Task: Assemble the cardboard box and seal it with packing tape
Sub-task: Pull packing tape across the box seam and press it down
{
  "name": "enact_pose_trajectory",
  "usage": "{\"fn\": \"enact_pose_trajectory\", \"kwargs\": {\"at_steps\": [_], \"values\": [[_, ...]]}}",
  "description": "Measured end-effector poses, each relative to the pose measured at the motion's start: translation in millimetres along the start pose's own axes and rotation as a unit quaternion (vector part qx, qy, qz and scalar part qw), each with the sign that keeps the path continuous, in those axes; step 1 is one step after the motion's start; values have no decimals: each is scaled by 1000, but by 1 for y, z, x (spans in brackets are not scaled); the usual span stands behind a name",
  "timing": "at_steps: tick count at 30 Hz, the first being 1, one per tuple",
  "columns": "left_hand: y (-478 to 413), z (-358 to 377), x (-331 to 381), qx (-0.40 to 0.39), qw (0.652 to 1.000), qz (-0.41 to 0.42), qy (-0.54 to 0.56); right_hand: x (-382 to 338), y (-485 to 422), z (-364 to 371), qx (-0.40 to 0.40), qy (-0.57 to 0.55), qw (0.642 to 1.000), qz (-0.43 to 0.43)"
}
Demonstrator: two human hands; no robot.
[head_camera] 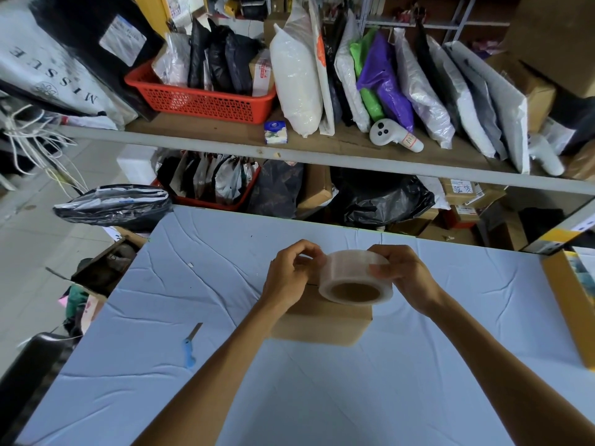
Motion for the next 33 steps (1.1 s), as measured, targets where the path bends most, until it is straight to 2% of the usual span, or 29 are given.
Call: {"fn": "enact_pose_trajectory", "kwargs": {"at_steps": [3,8,11,19,33], "values": [[-7,-1,-1,-39,998,2,-39,-1,-1,1,-15,15,1000,-5],[-3,0,6,-51,987,109,-105,0,-5,-4,-21,27,999,-7],[-3,-1,3,-56,984,126,-113,-3,-5,-3,-33,27,999,-7],[3,-1,0,-10,993,90,-78,-1,-6,-1,-26,30,999,-5],[0,0,-8,-14,1000,6,9,2,-7,-1,-18,1,1000,0]]}}
Point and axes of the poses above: each hand's wrist, its own y-axis away from the middle knuckle, its own z-axis out of the palm, x = y × z, the point moved 3 cm from there along -y, towards the middle knuckle, and after that the axes turned 8 degrees about y, right-handed, at the moved point
